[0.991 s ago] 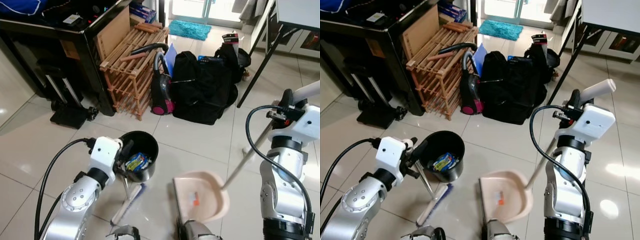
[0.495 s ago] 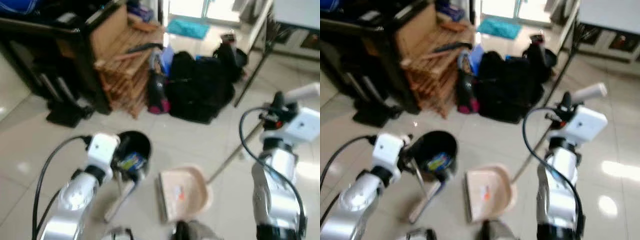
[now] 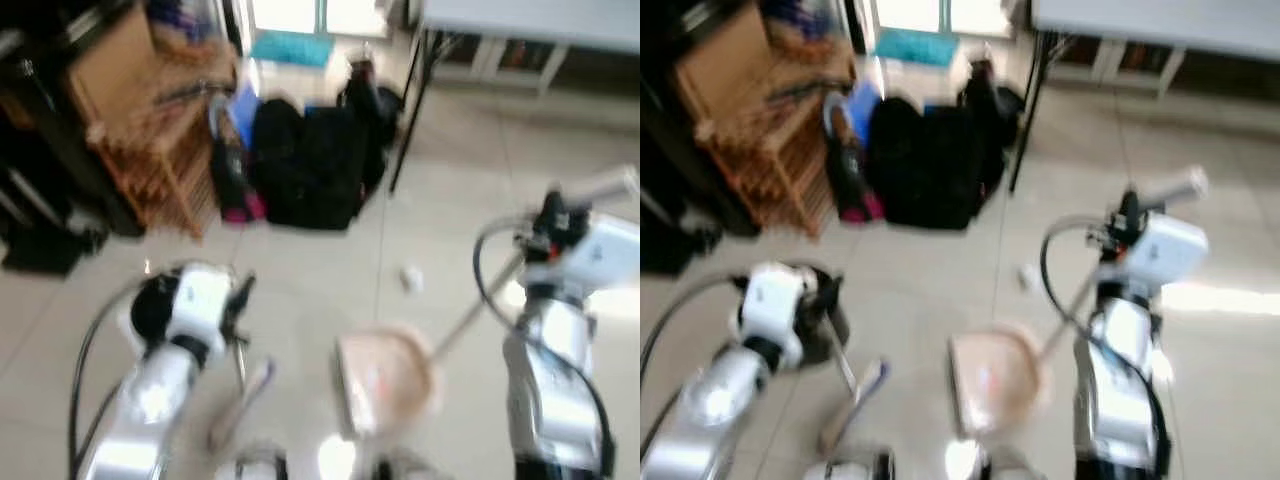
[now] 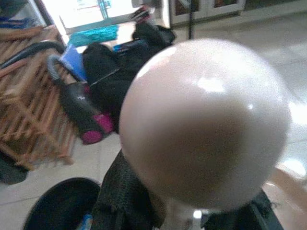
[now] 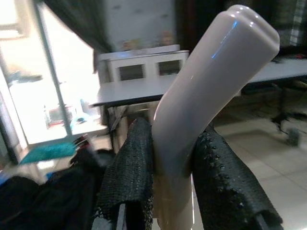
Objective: Sweep floor
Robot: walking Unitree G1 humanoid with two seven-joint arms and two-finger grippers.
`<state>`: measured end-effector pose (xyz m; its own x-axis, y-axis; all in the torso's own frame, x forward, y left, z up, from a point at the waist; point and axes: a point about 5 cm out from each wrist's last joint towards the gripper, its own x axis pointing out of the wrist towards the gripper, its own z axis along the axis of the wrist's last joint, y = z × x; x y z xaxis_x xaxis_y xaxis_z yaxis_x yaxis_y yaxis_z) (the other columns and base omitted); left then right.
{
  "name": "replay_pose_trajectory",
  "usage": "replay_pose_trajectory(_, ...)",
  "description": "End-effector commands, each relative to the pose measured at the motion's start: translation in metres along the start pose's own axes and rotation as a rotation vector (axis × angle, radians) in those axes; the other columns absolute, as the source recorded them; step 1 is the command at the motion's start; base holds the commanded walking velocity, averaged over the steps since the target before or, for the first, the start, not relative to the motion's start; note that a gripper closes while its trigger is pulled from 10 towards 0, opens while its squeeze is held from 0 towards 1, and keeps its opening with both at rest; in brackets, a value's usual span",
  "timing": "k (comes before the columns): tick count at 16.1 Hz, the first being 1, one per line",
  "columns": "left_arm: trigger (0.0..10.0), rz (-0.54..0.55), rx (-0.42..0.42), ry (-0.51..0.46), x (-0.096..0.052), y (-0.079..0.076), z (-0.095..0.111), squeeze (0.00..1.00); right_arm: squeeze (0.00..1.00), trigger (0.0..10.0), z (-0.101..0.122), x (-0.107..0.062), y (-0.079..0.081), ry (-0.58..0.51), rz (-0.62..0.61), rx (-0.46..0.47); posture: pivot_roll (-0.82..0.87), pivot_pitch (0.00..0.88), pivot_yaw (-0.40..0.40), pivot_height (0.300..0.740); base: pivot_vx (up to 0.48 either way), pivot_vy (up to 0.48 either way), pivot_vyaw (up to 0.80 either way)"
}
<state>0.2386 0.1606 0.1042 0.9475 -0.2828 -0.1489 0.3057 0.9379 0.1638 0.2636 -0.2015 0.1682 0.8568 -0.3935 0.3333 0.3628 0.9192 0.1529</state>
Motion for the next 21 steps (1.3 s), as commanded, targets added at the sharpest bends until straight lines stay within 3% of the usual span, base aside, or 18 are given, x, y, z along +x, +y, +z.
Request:
replay_pose_trajectory(1, 10.0, -0.003, -0.015, -0.001, -0.002, 0.001, 0.001, 0.0, 0.0, 10.0, 0.007, 0.002, 0.002, -0.026, 0.005, 0.01, -0.02, 0.169, 0.003, 0.74, 0.0, 0.0, 0.0)
replay_pose_trajectory(7, 10.0, 0.001, -0.004, 0.003, -0.005, 0.004, 0.002, 0.0, 0.0, 10.0, 0.007, 0.002, 0.005, -0.026, 0.007, 0.011, -0.01, 0.18, 0.004, 0.74, 0.0, 0.0, 0.0)
replay_pose_trajectory(9, 10.0, 0.01, 0.018, -0.022, -0.007, 0.008, 0.007, 0.0, 0.0, 10.0, 0.004, 0.003, 0.003, -0.041, -0.022, 0.076, 0.01, 0.196, 0.01, 0.74, 0.0, 0.0, 0.0)
replay_pose_trajectory(12, 10.0, 0.011, 0.037, -0.047, -0.012, 0.012, 0.013, 0.0, 0.0, 10.0, 0.0, 0.007, 0.004, -0.067, -0.025, 0.093, 0.03, 0.225, 0.023, 0.74, 0.0, 0.0, 0.0)
replay_pose_trajectory(15, 10.0, 0.009, 0.074, -0.123, -0.021, 0.019, 0.033, 0.0, 0.0, 10.0, -0.008, 0.017, 0.021, -0.13, 0.008, 0.203, 0.09, 0.288, 0.045, 0.74, 0.0, 0.0, 0.0)
replay_pose_trajectory(18, 10.0, -0.004, 0.09, -0.186, -0.028, 0.023, 0.052, 0.0, 0.0, 10.0, -0.017, 0.019, 0.027, -0.154, 0.016, 0.191, 0.15, 0.333, 0.072, 0.74, 0.0, 0.0, 0.0)
replay_pose_trajectory(21, 10.0, 0.008, 0.119, -0.243, -0.048, 0.035, 0.078, 0.0, 0.0, 10.0, -0.028, 0.02, 0.026, -0.168, -0.028, 0.128, 0.24, 0.399, 0.127, 0.74, 0.0, 0.0, 0.0)
